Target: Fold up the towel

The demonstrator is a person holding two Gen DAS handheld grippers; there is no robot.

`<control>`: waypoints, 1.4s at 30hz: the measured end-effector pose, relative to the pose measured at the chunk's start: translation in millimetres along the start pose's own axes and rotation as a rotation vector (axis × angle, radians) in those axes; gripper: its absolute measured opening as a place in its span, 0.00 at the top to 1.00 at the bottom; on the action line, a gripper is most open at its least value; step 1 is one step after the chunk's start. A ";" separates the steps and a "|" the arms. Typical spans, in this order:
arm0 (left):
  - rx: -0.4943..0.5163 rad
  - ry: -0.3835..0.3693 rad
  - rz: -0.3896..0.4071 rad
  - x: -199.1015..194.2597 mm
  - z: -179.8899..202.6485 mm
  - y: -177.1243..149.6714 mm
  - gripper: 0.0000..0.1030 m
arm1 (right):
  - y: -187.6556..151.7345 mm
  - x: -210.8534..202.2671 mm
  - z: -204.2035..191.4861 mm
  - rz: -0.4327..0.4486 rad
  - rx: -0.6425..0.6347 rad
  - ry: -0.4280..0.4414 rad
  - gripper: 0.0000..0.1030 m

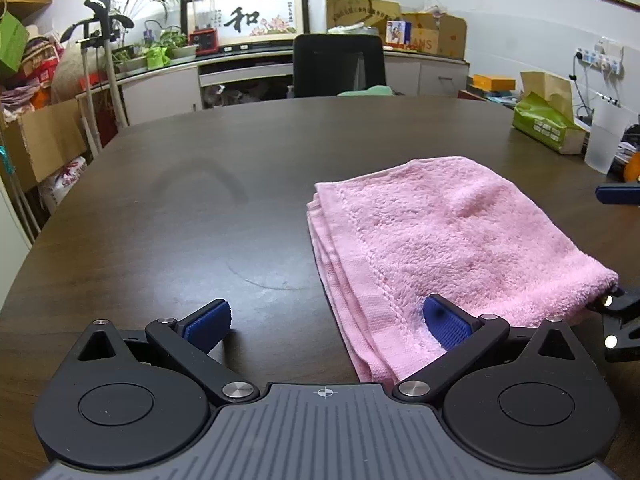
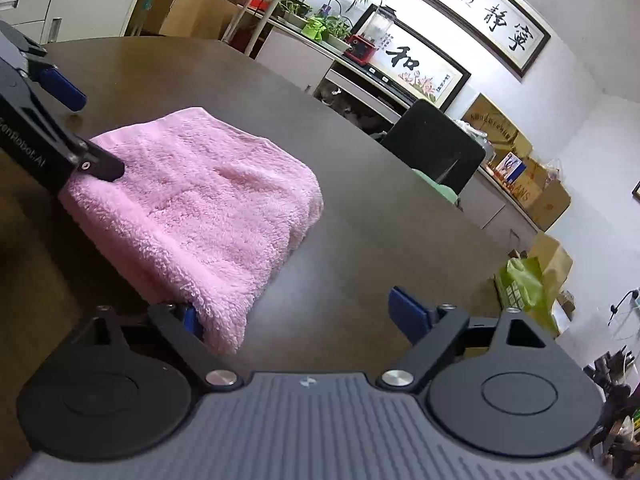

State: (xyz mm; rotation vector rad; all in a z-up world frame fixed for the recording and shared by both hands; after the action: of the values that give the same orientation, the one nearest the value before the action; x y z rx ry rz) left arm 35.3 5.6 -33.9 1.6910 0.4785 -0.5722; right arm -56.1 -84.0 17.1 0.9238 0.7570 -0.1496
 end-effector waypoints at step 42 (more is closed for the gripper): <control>-0.058 0.042 -0.009 -0.6 21.3 5.5 0.00 | 41.9 43.5 52.7 -0.020 0.125 0.115 0.04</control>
State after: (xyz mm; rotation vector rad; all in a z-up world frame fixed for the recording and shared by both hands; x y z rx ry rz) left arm 35.8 -16.3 -32.5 1.6493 0.5276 -0.5255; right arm 21.5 -90.4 36.2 1.0509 0.8714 -0.1636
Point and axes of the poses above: each gripper's, at about its wrist camera, not at the fingertips, and x roughly the way its jaws point, z to its right, y to its top, the point moved 6 cm from there along x, roughly the way its jaws point, and after that the axes turned 13 degrees about y, right-handed, at the moved point
